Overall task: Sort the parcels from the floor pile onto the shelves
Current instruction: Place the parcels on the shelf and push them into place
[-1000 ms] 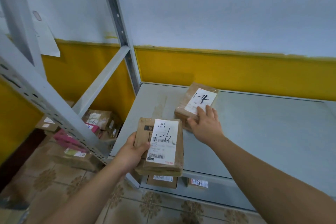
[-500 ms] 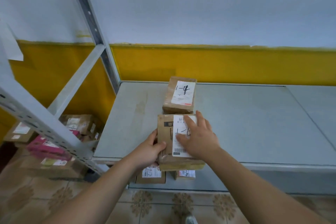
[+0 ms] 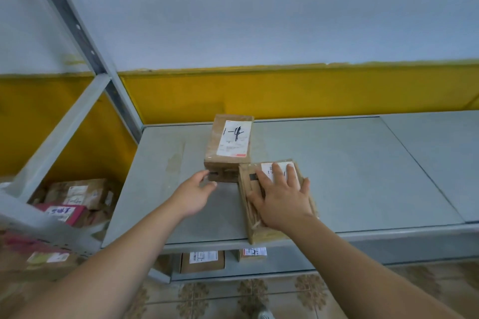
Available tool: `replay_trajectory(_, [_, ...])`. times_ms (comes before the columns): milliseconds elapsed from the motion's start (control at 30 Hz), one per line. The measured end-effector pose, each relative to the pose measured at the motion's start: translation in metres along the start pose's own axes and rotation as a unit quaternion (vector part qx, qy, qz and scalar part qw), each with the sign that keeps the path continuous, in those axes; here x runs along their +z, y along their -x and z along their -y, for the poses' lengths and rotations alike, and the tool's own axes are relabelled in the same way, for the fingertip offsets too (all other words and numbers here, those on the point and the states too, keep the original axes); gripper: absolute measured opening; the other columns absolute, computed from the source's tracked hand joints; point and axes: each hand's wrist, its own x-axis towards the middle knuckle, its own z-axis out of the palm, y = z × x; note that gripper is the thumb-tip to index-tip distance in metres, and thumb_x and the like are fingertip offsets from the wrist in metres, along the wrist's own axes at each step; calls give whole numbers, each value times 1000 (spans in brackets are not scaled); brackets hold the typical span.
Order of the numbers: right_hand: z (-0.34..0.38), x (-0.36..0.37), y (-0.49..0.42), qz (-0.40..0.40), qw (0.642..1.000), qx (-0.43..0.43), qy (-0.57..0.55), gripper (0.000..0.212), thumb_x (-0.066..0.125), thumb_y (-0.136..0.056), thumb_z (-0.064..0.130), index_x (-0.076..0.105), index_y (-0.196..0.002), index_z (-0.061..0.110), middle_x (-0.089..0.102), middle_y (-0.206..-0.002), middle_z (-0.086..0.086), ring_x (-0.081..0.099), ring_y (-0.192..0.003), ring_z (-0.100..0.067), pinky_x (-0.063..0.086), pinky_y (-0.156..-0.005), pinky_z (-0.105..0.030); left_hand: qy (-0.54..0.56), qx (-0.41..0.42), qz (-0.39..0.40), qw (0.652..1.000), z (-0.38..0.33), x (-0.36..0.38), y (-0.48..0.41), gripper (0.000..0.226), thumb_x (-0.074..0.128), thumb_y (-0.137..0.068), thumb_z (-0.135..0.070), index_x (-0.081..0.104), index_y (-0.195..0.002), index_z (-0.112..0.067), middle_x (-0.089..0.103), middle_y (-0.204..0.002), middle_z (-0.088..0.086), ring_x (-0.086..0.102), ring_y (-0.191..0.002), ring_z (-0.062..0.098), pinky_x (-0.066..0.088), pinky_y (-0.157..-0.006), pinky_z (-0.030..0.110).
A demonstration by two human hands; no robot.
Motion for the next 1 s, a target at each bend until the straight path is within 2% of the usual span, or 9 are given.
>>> replay_trajectory(167, [-30, -8, -24, 4, 1000, 29, -4, 57, 16, -101, 59, 12, -155, 38, -1, -166, 0, -11, -152, -31, -1, -116, -63, -108, 57, -51, 991, -11, -1, -32, 55, 60, -93, -33, 44, -142, -13, 40, -149, 11, 34, -140, 25, 27, -115, 37])
replay_trajectory(267, [-44, -13, -42, 0, 998, 65, -4, 58, 14, -102, 56, 12, -156, 35, 0, -166, -1, -9, -152, -32, 0, -116, -65, -141, 98, -97, 980, -27, 6, -45, 53, 61, -92, -32, 45, -139, -11, 38, -148, 13, 28, -141, 26, 24, -116, 36])
replay_trajectory(333, [-50, -16, -54, -3, 998, 66, -5, 58, 14, -102, 56, 13, -156, 34, 2, -166, -2, -8, -152, -32, 0, -116, -65, -188, 132, -104, 968, -39, 14, -52, 60, 59, -94, -32, 34, -147, -16, 26, -156, 10, 16, -146, 25, 18, -117, 36])
replay_trajectory(433, [-63, -23, -71, -14, 997, 78, -19, 58, 15, -102, 56, 14, -156, 36, 3, -166, -1, -7, -152, -30, -1, -116, -64, -293, 167, -71, 939, -52, 23, -71, 74, 55, -95, -41, 12, -155, -24, 3, -163, 7, 1, -149, 29, 15, -120, 44])
replay_trajectory(533, [-76, -28, -83, -17, 996, 81, -23, 58, 15, -101, 58, 15, -155, 37, 5, -166, 0, -6, -152, -30, -1, -117, -63, -368, 158, -43, 915, -52, 27, -92, 74, 49, -97, -46, 6, -155, -28, -2, -164, 4, -4, -150, 29, 18, -118, 47])
replay_trajectory(700, [-76, -26, -86, -24, 997, 68, -19, 58, 16, -101, 58, 17, -155, 38, 5, -166, 1, -6, -152, -29, -1, -117, -61, -348, 195, -86, 913, -36, 13, -100, 54, 52, -98, -22, 34, -149, -20, 23, -159, 5, 11, -148, 32, 28, -114, 46])
replay_trajectory(867, [-67, -30, -92, -26, 998, 48, -14, 67, 20, -95, 69, 18, -154, 37, 8, -165, 1, -4, -152, -30, -1, -116, -62, -296, 179, -94, 933, -6, -23, -89, 54, 52, -93, -1, 42, -145, -16, 31, -156, 6, 23, -146, 29, 23, -117, 41])
replay_trajectory(933, [-64, -31, -93, -29, 998, 49, -12, 73, 22, -91, 76, 20, -153, 37, 10, -165, 1, -2, -151, -30, 0, -116, -62, -254, 149, -97, 951, 1, -37, -83, 52, 48, -95, -2, 43, -145, -16, 34, -155, 5, 29, -143, 26, 22, -118, 38])
replay_trajectory(1000, [-62, -31, -93, -38, 998, 57, -12, 77, 24, -88, 79, 23, -152, 37, 14, -164, 1, 2, -151, -28, 4, -116, -62, -203, 129, -96, 966, -3, -41, -82, 44, 48, -97, -16, 46, -141, -14, 39, -149, 5, 35, -138, 24, 27, -116, 37])
